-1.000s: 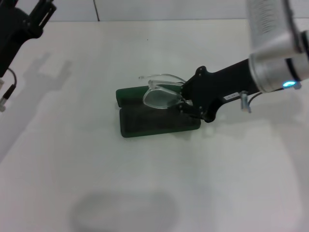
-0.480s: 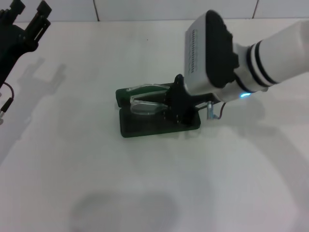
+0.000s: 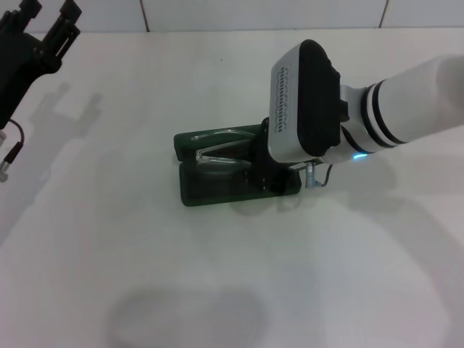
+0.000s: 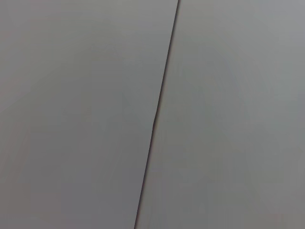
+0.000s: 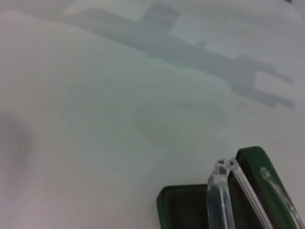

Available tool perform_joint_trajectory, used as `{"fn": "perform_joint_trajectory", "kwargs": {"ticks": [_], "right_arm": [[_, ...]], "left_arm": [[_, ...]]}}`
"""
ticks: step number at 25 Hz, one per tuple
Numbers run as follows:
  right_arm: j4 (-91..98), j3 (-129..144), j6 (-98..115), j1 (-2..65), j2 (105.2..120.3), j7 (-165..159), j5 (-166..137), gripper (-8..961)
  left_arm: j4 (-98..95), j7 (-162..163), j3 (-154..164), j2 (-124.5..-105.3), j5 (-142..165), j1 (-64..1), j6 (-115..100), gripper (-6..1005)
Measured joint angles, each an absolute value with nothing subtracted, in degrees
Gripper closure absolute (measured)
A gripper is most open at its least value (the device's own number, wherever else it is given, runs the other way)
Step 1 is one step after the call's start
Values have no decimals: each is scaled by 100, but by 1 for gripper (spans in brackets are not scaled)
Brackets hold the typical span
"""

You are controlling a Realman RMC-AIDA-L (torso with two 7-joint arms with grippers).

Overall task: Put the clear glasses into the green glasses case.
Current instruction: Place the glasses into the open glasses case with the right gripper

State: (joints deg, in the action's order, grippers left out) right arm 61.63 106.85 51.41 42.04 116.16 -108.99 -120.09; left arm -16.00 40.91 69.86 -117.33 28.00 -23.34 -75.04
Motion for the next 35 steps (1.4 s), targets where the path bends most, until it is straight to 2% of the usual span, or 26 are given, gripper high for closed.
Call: {"fn": "perform_joint_trajectory", "kwargs": {"ticks": [21, 26, 31, 35], "right_arm": [[6092, 10995, 4533, 4098, 11618, -10916, -12138, 828], [6180, 10993, 4661, 4054, 11618, -10922, -12072, 695], [6229, 10993, 4842, 4045, 11618, -10925, -12004, 447], [6241, 10999, 5038, 4043, 11619, -10925, -11981, 424]], "left_arm": [[-1611, 4096, 7002, -11742, 2881, -2478, -7477, 273], [-1608, 4096, 7000, -11742, 2883, -2478, -7477, 273], [-1600, 4096, 6997, -11744, 2884, -2482, -7455, 273], [-1599, 4096, 6993, -11751, 2884, -2496, -7413, 273]]}}
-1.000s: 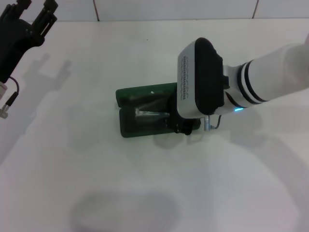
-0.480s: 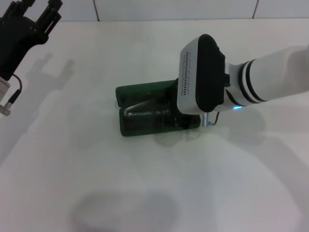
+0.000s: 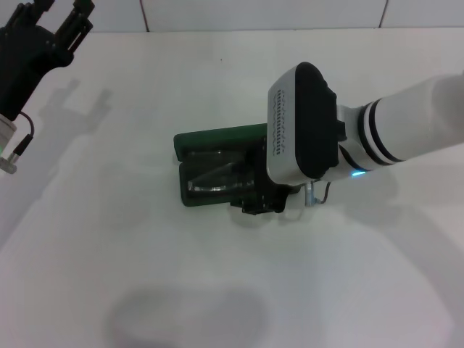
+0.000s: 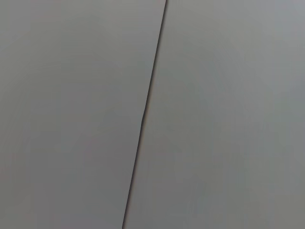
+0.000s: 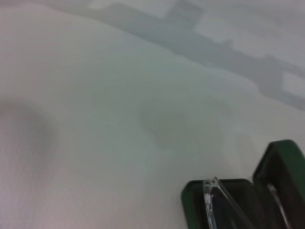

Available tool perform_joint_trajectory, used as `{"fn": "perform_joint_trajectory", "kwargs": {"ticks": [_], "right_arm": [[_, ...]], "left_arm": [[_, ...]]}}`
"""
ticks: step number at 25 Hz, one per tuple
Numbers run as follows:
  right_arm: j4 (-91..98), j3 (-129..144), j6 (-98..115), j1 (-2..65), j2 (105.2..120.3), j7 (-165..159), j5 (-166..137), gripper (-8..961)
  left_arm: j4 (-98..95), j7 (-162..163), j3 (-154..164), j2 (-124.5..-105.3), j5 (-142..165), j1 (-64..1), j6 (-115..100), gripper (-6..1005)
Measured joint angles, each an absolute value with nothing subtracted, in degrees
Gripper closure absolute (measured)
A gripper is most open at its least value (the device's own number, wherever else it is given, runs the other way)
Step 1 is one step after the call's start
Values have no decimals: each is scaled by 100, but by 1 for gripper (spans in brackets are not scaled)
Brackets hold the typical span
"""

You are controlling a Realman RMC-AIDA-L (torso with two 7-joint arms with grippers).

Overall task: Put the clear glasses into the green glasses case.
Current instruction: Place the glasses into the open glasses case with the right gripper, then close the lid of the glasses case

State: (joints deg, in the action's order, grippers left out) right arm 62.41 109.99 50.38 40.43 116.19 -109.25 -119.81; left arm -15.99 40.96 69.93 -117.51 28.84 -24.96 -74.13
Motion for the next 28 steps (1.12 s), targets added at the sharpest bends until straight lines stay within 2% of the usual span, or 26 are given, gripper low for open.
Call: {"fn": "perform_joint_trajectory", "kwargs": {"ticks": [13, 28], "right_arm": [[6847, 10683, 5134, 3544, 11594, -10805, -11900, 425], [6323, 10711, 4948, 3753, 11619, -10793, -11867, 424]], "left_arm": [[-1599, 4096, 6994, -11751, 2882, -2531, -7321, 272], [-1607, 4096, 7006, -11756, 2882, -2585, -7286, 274]]}}
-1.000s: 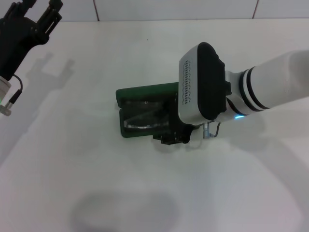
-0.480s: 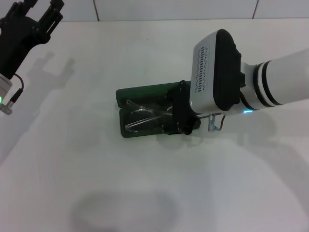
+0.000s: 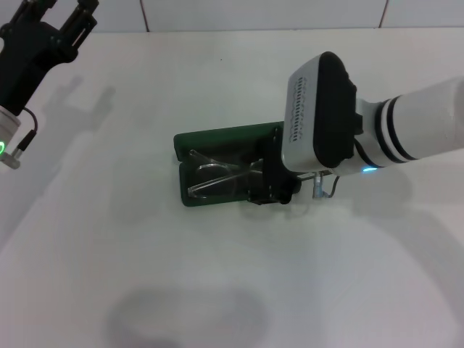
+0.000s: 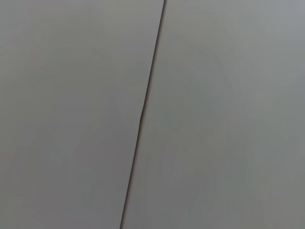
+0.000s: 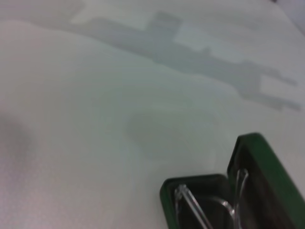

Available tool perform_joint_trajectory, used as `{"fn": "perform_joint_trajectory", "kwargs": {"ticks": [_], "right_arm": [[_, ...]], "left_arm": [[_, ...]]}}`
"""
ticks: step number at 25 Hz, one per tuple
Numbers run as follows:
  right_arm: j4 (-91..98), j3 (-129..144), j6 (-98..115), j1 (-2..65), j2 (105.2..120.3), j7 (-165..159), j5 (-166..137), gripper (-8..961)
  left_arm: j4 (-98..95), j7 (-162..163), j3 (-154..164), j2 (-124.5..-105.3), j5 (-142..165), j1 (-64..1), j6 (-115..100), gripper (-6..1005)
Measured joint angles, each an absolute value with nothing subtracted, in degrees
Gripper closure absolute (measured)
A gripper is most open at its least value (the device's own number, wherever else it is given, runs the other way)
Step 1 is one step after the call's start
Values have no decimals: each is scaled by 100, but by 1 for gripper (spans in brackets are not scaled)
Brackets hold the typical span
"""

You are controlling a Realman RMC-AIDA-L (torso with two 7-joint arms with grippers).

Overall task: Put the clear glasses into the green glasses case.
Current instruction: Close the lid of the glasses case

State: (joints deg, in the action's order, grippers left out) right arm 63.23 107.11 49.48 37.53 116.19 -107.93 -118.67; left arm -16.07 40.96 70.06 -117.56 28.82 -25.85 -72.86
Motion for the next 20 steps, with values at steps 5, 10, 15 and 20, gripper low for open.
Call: {"fn": "perform_joint_trajectory", "kwargs": {"ticks": [5, 10, 15, 20], "right_arm": [[6053, 10795, 4941, 3925, 11619, -10827, -11827, 424], [6018, 10820, 4939, 3944, 11619, -10831, -11822, 424], [6000, 10827, 4939, 3945, 11618, -10827, -11821, 424], [6166, 10792, 4949, 3824, 11614, -10813, -11820, 424]], "left_arm": [[-1603, 4096, 7019, -11796, 2882, -2614, -7205, 272], [-1600, 4096, 7022, -11811, 2882, -2612, -7192, 273], [-1600, 4096, 7029, -11830, 2882, -2603, -7189, 273], [-1600, 4096, 7033, -11845, 2882, -2584, -7193, 274]]}}
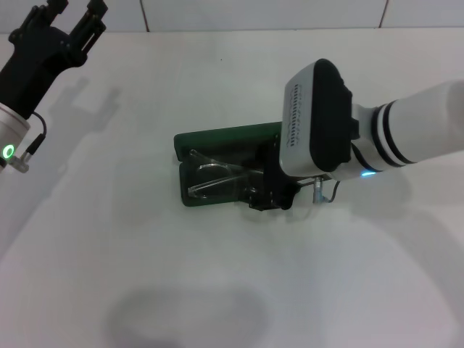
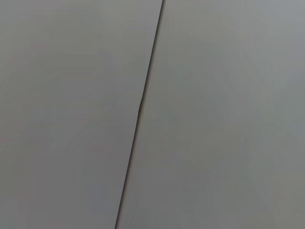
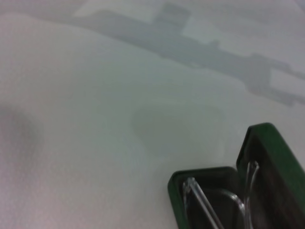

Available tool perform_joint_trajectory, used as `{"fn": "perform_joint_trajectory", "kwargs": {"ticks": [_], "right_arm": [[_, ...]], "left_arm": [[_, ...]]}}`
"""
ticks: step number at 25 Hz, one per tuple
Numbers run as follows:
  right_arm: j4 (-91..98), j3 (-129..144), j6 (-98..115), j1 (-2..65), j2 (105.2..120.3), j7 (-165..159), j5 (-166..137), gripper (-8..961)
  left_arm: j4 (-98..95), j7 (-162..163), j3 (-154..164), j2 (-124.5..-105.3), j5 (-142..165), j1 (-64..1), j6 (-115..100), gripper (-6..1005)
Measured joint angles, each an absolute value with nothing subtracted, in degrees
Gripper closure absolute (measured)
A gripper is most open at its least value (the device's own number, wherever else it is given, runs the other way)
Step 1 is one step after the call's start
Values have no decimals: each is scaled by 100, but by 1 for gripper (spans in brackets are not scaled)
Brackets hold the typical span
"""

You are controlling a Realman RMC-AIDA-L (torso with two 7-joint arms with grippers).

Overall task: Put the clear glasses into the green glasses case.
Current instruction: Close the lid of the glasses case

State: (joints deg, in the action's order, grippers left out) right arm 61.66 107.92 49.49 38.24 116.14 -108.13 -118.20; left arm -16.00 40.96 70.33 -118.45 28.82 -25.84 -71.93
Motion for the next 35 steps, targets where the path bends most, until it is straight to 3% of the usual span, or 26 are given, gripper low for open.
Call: {"fn": "perform_joint_trajectory", "kwargs": {"ticks": [10, 18, 24, 30, 35], "right_arm": [[6918, 9221, 6795, 2994, 11584, -9581, -10702, 425], [4593, 6781, 7382, 2713, 11575, -7071, -8112, 425], [2907, 5628, 7429, 2689, 11541, -5672, -5941, 425], [2834, 5643, 7333, 2720, 11537, -5485, -5908, 424], [2825, 5720, 7258, 2745, 11545, -5455, -5921, 424]], "left_arm": [[-1599, 4113, 7030, -11848, 2882, -2548, -7214, 272], [-1592, 4143, 7031, -11887, 3319, -2643, -7018, 274], [-1664, 4756, 7034, -11879, 4668, -3089, -6330, 273], [-1702, 6177, 7031, -11759, 6394, -3815, -5678, 273], [-2093, 6932, 7031, -11801, 7625, -3969, -5475, 273]]}}
